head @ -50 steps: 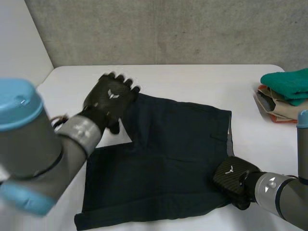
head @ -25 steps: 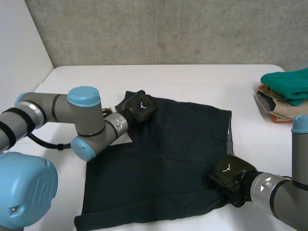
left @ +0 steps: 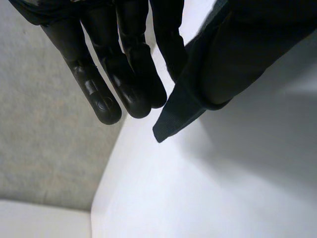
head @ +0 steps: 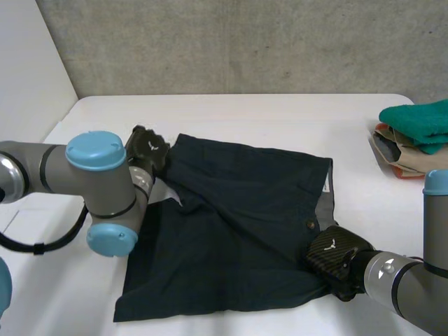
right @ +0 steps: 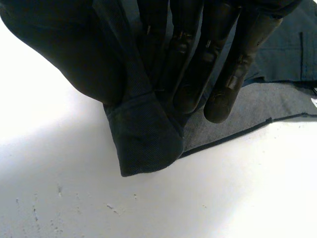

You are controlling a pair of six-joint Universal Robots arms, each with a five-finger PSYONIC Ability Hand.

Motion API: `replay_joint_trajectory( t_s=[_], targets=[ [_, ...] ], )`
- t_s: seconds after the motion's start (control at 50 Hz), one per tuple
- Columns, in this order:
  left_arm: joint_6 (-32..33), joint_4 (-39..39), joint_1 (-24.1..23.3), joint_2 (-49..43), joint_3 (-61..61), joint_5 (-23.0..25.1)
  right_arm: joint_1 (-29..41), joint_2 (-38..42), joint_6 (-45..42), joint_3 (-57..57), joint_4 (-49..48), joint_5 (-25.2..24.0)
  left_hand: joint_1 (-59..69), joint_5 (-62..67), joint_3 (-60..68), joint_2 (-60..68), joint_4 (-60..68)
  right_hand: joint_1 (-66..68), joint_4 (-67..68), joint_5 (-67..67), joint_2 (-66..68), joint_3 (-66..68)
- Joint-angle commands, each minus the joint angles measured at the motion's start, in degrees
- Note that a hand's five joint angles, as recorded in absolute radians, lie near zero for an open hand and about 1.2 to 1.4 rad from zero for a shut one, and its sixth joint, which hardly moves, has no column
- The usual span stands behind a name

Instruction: Fold the laundry.

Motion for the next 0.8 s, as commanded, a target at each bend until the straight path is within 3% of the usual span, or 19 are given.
replay_joint_trajectory(
  t_s=[0.02, 0.06, 0.08, 0.12, 0.16, 0.3, 0.38, 0.52, 0.7, 0.8],
  targets=[
    [-3.48, -5.67, -1.41, -0.71, -0.26, -4.37, -0.03, -0.07, 1.69, -0.09, -0.88, 0.08, 14.08, 14.01, 11.78, 11.42, 11.37, 22.89, 11.93, 13.13, 12.53, 12.27],
    [-6.2, -6.99, -1.41, -0.62, -0.26, -4.28, -0.29, -0.07, 3.01, -0.09, -1.06, -0.01, 8.6, 8.54, 6.3, 5.94, 5.9, 22.89, 11.93, 13.13, 12.53, 12.27],
    [-9.17, -8.21, -1.41, -0.44, -0.09, -4.28, -0.29, -0.07, 3.27, -0.09, -1.14, -0.01, -14.93, -14.99, -17.23, -17.59, -17.64, 22.89, 11.93, 13.13, 12.53, 12.27],
    [-12.0, -9.1, -1.32, -0.09, 0.0, -4.2, -0.29, -0.16, 3.8, -0.18, -1.41, -0.01, -39.46, -39.52, -41.76, -42.12, -42.16, 22.89, 11.93, 13.13, 12.53, 12.27],
    [-15.86, -9.63, -1.41, 0.96, -0.17, -3.76, -0.38, -0.43, 4.07, -0.09, -1.76, -0.01, -42.75, -42.81, -45.04, -45.41, -45.45, 22.89, 11.93, 13.13, 12.53, 12.27],
    [-24.31, -10.42, -0.36, 14.2, -7.44, -3.76, -0.29, -0.69, 7.23, -0.36, -3.6, -0.01, -46.12, -46.19, -48.42, -48.78, -48.83, 22.89, 11.93, 13.13, 12.53, 12.27],
    [-25.29, -11.48, -0.53, 22.57, -15.27, -2.71, -0.29, -0.69, 10.3, -0.8, -4.13, -0.01, -45.28, -45.34, -47.58, -47.94, -47.99, 22.89, 11.93, 13.13, 12.53, 12.27],
    [-25.9, -17.45, -1.93, 36.2, -31.01, 4.76, -0.47, -0.6, 12.51, -1.24, -5.54, 0.08, -42.25, -42.31, -44.55, -44.91, -44.96, 22.89, 11.93, 13.13, 12.53, 12.27],
    [-30.2, -24.57, -2.9, 39.37, -40.16, 6.79, -0.2, -0.51, 13.12, -1.24, -6.15, -0.01, -40.07, -40.13, -42.37, -42.73, -42.77, 22.89, 11.93, 13.13, 12.53, 12.27],
    [-32.49, -24.75, -3.08, 37.1, -42.09, 6.7, -0.29, -0.51, 13.3, -1.15, -7.03, 0.08, -30.19, -30.25, -32.49, -32.85, -32.9, 22.89, 11.93, 13.13, 12.53, 12.27]
  ],
)
